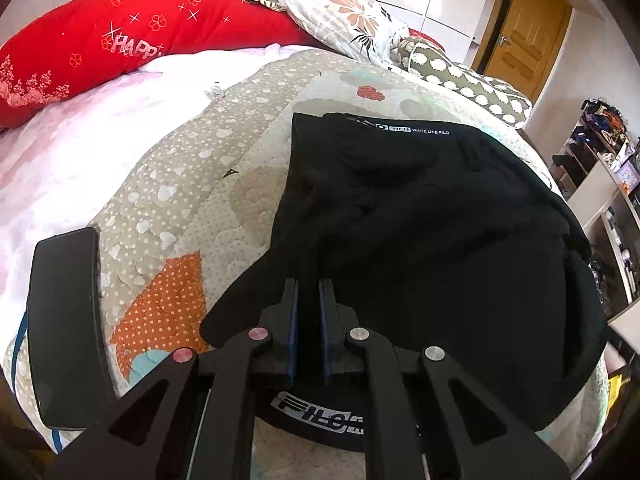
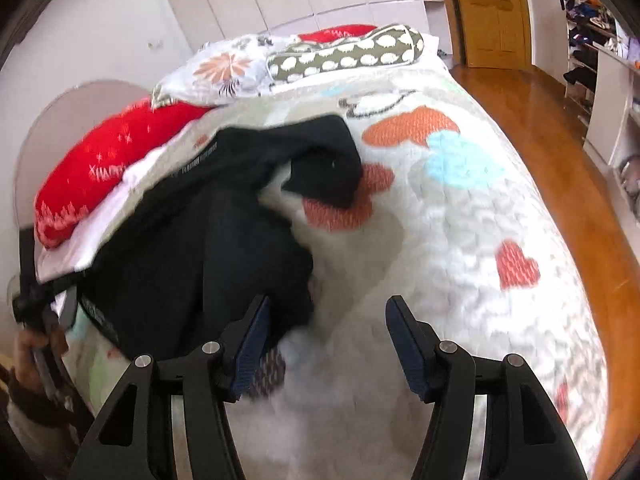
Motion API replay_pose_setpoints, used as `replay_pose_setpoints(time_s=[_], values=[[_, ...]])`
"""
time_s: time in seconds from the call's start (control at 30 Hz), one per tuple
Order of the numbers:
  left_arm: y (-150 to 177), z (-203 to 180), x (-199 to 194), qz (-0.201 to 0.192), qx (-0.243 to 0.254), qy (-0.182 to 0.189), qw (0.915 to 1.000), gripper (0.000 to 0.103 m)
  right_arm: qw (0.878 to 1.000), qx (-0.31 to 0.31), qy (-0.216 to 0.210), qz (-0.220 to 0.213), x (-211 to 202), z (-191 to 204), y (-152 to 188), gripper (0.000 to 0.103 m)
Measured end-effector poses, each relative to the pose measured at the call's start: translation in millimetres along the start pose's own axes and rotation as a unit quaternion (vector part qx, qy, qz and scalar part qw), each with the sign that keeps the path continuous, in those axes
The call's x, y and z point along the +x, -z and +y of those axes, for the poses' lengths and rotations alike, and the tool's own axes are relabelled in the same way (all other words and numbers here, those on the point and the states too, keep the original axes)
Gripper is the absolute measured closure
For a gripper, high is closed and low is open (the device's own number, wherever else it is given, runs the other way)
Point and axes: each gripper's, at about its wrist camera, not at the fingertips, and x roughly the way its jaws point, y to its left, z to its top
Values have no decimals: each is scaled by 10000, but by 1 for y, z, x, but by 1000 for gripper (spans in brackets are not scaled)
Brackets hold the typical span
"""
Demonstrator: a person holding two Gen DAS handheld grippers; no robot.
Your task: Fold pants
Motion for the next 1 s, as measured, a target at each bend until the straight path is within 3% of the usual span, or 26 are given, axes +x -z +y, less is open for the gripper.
replay_pose_setpoints(time_s=[0.1, 0.2, 0.27, 0.33, 0.4, 0.47, 0.53, 0.63, 0.7, 0.77, 0.8, 0.87, 0.9, 0.93, 1.0], values=[[-1, 2, 1, 51, -76, 43, 9999, 96, 9988, 385, -123, -269, 10, -11, -16, 41], [-2, 0, 4, 80, -45, -16, 10000, 96, 9974, 689, -154, -109, 29, -11, -27, 48], [-1, -3, 5, 65, 9, -79, 9999, 96, 9966, 367, -727, 145, 37, 17, -19, 52], [0, -4, 6, 54, 16, -100, 9999, 96, 9875, -321, -1480, 440, 34, 60, -2, 52], [0, -3, 7, 68, -19, -89, 9999, 96, 9746, -1002, -1854, 755, 30, 94, 14, 54], [-1, -2, 7, 79, -26, -59, 9999, 96, 9742, -1089, -1836, 733, 22, 97, 17, 54], [-1, -2, 7, 84, -19, -33, 10000, 96, 9816, -819, -1654, 487, 13, 80, 7, 51], [0, -1, 7, 82, -60, -13, 9999, 96, 9932, -333, -1089, 231, 12, 50, -5, 47], [0, -2, 6, 59, -47, -32, 10000, 96, 9957, -216, -839, 316, 27, 41, -9, 47], [1, -2, 7, 57, -34, -44, 10000, 96, 9944, -63, -911, 524, 52, 40, -12, 47], [1, -2, 7, 65, -32, -49, 10000, 96, 9928, -14, -1023, 628, 66, 43, -11, 50], [0, -2, 7, 88, -33, -55, 9999, 96, 9930, -116, -1004, 607, 86, 49, -6, 68], [0, -2, 7, 93, -32, -56, 9999, 96, 9939, -251, -971, 468, 88, 54, -6, 86], [0, -2, 6, 96, -30, -54, 9999, 96, 9933, -274, -1023, 463, 86, 54, -7, 92], [0, -1, 5, 100, -26, -40, 9999, 95, 9939, -341, -1010, 280, 68, 49, -9, 93]])
